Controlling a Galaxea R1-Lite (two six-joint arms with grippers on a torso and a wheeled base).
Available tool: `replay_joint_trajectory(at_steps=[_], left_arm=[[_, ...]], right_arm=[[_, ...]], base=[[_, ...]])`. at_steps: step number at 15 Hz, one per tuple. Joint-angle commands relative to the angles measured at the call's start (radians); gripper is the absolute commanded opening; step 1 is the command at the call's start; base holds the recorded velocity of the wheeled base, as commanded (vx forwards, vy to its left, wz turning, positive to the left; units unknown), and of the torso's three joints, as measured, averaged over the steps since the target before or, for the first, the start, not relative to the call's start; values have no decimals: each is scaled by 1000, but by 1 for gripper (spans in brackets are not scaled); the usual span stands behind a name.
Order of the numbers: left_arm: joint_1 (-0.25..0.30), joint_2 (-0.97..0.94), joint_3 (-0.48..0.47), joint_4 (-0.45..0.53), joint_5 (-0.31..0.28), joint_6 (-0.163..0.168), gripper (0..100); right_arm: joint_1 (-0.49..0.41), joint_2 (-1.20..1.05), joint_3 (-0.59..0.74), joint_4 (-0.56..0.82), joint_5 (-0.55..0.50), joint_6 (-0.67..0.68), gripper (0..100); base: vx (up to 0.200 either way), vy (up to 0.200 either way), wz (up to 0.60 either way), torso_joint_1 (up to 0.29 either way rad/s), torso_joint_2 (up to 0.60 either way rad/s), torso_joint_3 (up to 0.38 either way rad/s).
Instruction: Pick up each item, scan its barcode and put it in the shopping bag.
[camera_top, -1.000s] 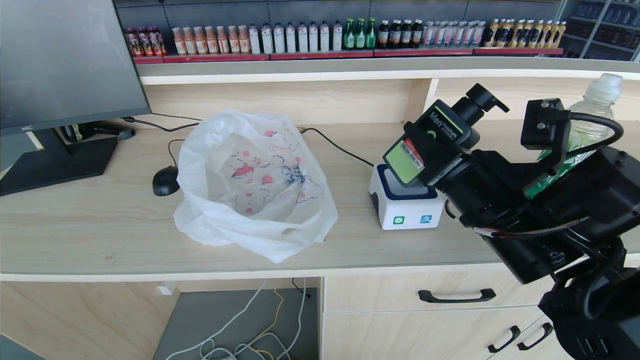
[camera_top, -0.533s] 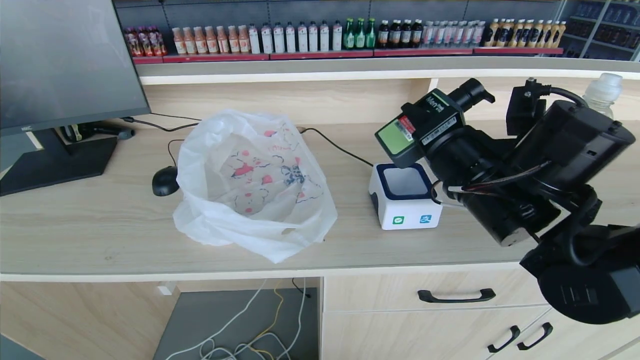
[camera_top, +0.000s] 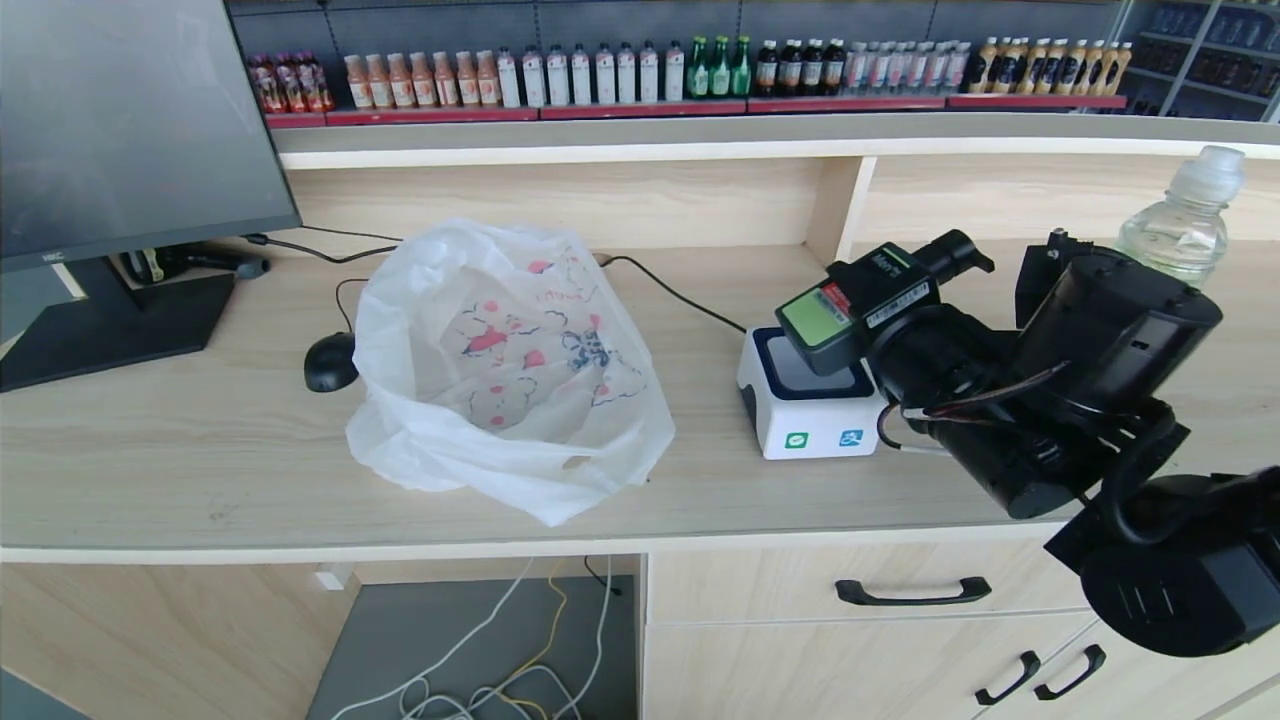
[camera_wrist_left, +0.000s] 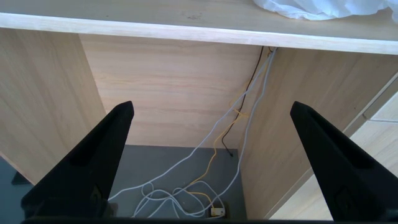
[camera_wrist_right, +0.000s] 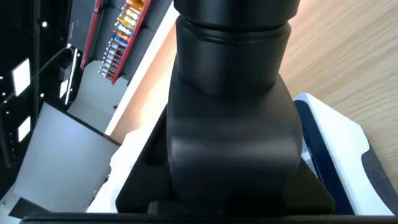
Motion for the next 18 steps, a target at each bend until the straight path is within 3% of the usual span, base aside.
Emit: replay_joint_trajectory(at_steps=[1, 18], left_arm=[[1, 0, 0, 0, 0, 0, 100], [-1, 0, 0, 0, 0, 0, 100]], right_arm=[[-8, 3, 5, -1, 2, 0, 0], [-8, 52, 3, -1, 2, 22, 0]], base=[[0, 0, 0, 0, 0, 0], [0, 0, 0, 0, 0, 0]])
